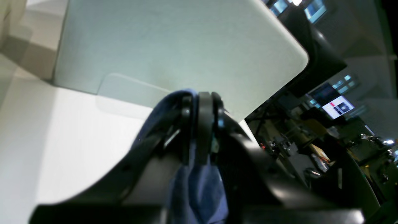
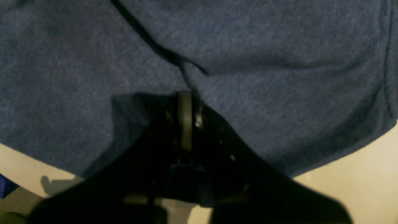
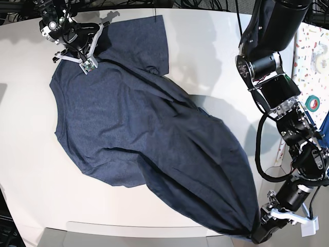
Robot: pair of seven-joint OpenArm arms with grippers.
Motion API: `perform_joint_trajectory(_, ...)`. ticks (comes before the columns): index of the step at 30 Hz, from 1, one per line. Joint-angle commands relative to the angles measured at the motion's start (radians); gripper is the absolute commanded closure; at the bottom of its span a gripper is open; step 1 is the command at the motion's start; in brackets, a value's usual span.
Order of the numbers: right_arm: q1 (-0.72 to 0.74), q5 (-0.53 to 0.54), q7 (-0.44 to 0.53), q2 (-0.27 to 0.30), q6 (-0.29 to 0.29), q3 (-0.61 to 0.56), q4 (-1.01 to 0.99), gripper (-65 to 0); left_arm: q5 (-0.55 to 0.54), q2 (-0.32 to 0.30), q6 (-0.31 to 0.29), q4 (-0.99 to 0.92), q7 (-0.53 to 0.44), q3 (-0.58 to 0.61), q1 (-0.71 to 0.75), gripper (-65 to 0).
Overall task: Layout the t-shirt on the table in an organized manner, then fold the t-shirt properly
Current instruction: 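Pull the grasped sleeve with the left gripper outward to stretch the shirt, then release the shirt with the left gripper and raise it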
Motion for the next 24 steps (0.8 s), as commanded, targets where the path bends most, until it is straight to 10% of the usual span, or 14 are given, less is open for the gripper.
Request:
perform_joint_trajectory(1, -0.014, -0.029, -0.068, 0.013, -0.002, 0.001, -0.008, 0.0, -0.024, -0.007, -0.008, 0.016, -0.045, 0.005, -0.037, 0.0)
perform_joint_trajectory(10, -0.027, -0.029, -0.068, 0.012, -0.003, 0.004, -0.008, 0.0, -0.013, -0.042, -0.008, -0.226, -0.169, 0.152, -0.006, -1.8)
perform_joint_trajectory(17, -0.024, -0.03, -0.061, 0.004, -0.003, 0.006, -0.006, 0.0, -0.013, -0.118, 0.014, -0.461, -0.265, 0.348, 0.055, -28.6)
perform_joint_trajectory(24, -0.007, -0.029, -0.059, 0.004, -0.005, 0.009, 0.022, 0.0, -0.061, -0.188, 0.081, -0.424, -0.215, 0.339, 0.113, -29.3)
